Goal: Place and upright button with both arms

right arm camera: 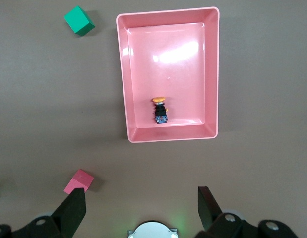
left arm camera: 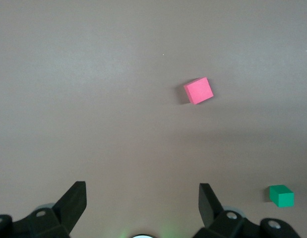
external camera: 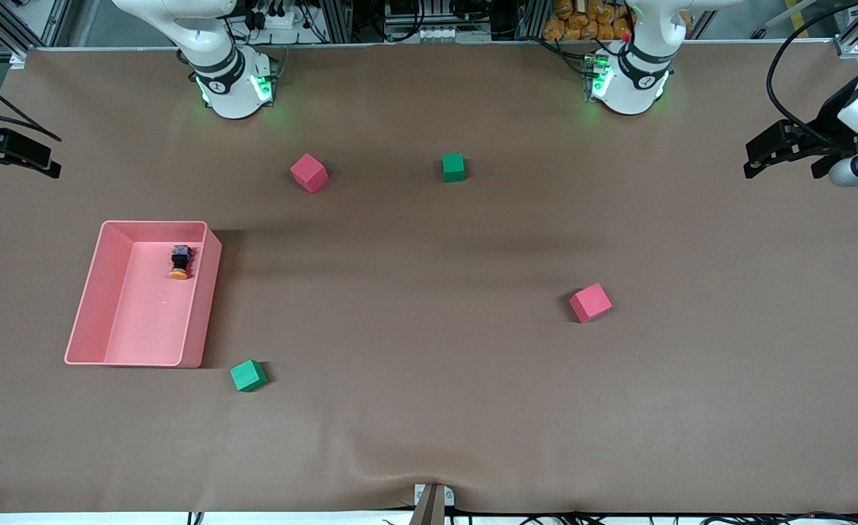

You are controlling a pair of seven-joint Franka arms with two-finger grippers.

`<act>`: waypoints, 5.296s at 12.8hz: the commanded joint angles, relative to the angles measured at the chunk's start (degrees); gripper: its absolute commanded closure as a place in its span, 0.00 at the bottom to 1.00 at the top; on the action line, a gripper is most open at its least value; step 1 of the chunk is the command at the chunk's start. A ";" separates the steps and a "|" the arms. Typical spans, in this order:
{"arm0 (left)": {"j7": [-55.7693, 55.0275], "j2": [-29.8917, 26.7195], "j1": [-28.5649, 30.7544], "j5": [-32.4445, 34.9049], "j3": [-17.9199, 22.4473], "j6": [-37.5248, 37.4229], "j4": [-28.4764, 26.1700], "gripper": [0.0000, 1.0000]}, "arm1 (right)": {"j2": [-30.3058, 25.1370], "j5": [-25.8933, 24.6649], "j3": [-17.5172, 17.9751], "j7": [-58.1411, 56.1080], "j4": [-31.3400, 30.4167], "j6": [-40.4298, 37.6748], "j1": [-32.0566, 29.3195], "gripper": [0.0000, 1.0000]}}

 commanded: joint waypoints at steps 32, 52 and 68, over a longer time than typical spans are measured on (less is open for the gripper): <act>0.99 0.62 0.37 0.40 -0.04 -1.22 1.44 0.00 | 15.26 -0.68 -0.38 -3.25 -36.68 48.74 -4.69 0.00; 0.99 0.62 0.37 0.40 0.05 -1.22 1.44 0.00 | 19.65 -0.68 -0.30 -3.16 -41.69 59.55 -3.81 0.00; 1.08 0.88 0.37 0.40 0.13 -1.22 1.44 0.00 | 23.08 -0.59 -0.21 -0.96 -41.78 60.96 0.67 0.00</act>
